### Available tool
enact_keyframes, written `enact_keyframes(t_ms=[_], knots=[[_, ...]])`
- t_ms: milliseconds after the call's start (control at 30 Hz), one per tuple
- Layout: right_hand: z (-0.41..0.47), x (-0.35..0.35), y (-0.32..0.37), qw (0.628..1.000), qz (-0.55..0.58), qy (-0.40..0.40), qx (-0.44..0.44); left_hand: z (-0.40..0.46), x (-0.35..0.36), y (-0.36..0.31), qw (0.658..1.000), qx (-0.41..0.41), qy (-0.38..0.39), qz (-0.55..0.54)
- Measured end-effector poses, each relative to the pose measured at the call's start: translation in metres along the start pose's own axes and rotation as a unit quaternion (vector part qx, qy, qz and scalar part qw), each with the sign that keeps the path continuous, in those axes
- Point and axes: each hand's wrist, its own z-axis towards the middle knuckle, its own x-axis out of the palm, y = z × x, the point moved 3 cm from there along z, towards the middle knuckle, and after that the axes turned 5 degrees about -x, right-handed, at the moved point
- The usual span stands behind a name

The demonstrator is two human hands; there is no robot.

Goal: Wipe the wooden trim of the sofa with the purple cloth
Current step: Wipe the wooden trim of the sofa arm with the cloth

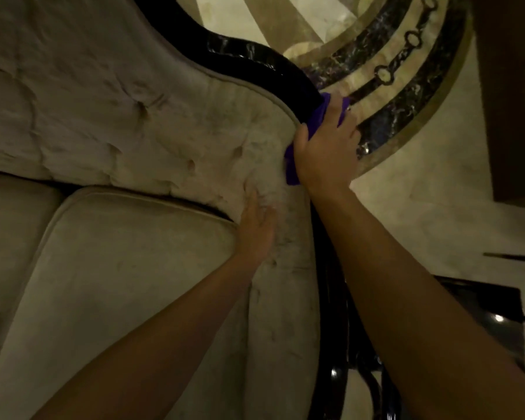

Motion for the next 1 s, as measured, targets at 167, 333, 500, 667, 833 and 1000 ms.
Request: enact_keyframes(t_ms=[167,333,500,667,833,1000], knots=[[-0.092,0.019,-0.057,0.997,0.002,0.049,0.064,-0.053,0.031,0.071,0.991,-0.081,0.076,0.074],[-0.142,0.022,-0.087,0.991,-0.005,0.094,0.094,-0.093,0.041,0.103,0.988,-0.060,0.080,0.117],[-0.198,0.008,-0.109,0.989,0.010,0.107,0.104,-0.121,0.039,0.128,0.985,-0.061,0.087,0.134],[-0.264,-0.010,-0.126,0.988,0.013,0.102,0.115,-0.167,0.048,0.162,0.979,-0.135,0.052,0.141],[-0.349,-0.025,-0.136,0.988,0.058,0.060,0.133,-0.203,0.050,0.191,0.971,-0.132,0.060,0.189],[-0.443,-0.024,-0.145,0.983,0.106,0.047,0.143,-0.244,0.049,0.201,0.971,-0.210,0.067,0.090]])
